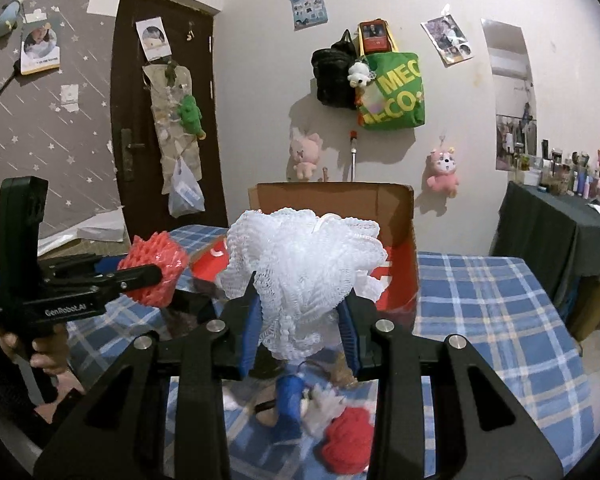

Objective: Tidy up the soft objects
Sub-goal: 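Carry both sponges into the cardboard box and lower them onto the red liner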

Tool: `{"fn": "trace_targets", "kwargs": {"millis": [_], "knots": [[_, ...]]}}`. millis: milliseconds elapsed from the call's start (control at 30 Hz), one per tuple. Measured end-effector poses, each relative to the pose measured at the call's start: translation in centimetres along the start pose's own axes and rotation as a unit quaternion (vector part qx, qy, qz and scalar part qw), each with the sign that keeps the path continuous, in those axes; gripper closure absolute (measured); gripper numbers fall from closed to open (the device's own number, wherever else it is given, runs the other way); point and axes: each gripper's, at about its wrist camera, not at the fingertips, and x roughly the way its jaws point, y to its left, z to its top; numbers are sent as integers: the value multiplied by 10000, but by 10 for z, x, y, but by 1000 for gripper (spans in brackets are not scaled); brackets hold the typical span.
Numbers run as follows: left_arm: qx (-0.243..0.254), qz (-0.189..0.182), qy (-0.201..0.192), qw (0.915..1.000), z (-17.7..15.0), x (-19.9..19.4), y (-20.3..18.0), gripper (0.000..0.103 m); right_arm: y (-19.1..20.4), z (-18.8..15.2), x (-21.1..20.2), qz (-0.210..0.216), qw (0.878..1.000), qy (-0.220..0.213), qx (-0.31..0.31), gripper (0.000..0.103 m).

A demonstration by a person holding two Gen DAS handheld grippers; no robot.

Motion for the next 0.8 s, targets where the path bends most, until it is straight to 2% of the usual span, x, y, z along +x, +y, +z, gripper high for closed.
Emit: {"fn": "trace_targets", "kwargs": {"millis": [133,367,700,800], "knots": [[48,48,112,9999,8,8,8,61,-9,8,8,-3,10000,57,-44,71],[153,-82,276,9995,28,22,22,61,-19,20,23,39,9997,187,-133,71],[286,-594,787,9947,58,59,35,61,-38,43,64,360,9974,611,-143,71],[343,-620,929,9932,67,74,39,61,-44,54,83,409,9958,778,-242,71]]}}
